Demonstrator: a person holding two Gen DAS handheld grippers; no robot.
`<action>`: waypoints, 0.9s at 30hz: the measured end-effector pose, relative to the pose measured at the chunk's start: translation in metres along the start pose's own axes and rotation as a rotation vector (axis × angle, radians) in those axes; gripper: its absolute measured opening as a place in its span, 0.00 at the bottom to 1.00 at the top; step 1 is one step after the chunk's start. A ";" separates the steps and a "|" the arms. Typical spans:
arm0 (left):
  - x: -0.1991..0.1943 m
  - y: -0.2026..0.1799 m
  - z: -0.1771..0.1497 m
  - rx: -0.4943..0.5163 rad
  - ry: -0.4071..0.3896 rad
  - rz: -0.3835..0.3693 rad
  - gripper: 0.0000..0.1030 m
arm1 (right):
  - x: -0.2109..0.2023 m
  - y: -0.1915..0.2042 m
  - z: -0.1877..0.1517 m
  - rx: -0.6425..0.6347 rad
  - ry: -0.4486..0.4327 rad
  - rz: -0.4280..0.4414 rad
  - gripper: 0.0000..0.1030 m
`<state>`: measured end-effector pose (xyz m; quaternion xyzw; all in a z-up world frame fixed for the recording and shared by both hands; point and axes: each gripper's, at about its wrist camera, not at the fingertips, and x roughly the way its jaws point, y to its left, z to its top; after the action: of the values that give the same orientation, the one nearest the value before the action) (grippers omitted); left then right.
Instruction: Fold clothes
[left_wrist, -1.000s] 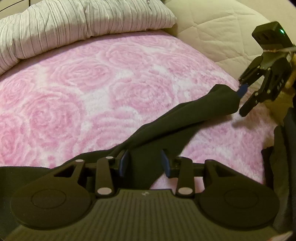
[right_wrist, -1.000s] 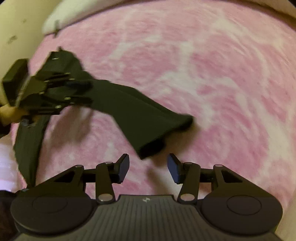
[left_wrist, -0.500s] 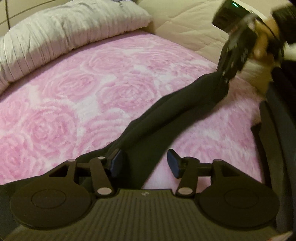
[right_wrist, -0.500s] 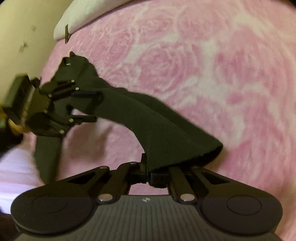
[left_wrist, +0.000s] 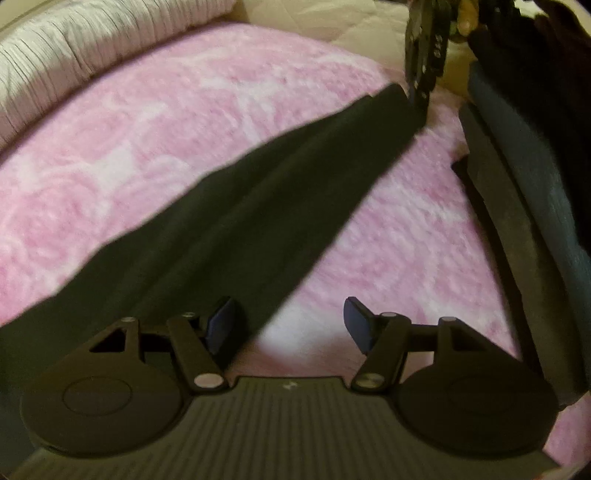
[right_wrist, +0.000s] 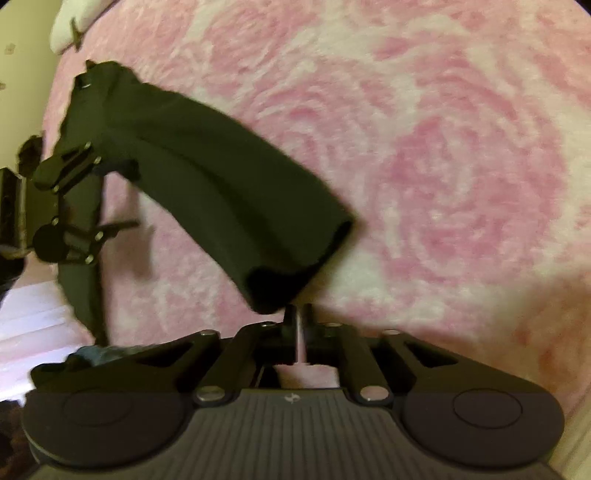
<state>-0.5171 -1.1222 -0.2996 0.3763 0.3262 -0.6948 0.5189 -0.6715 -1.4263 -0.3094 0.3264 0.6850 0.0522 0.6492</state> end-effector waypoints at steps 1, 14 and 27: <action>0.001 -0.003 -0.001 0.011 0.003 -0.002 0.60 | -0.004 -0.001 -0.001 -0.003 -0.005 -0.028 0.27; 0.005 -0.020 0.031 0.033 -0.120 -0.020 0.62 | -0.020 0.021 0.030 -0.162 -0.257 -0.173 0.38; 0.031 -0.033 0.019 0.117 -0.042 0.003 0.62 | 0.002 0.059 0.036 -0.451 -0.235 -0.368 0.00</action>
<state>-0.5580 -1.1445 -0.3146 0.3917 0.2733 -0.7198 0.5038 -0.6159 -1.3917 -0.2868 0.0486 0.6241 0.0464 0.7784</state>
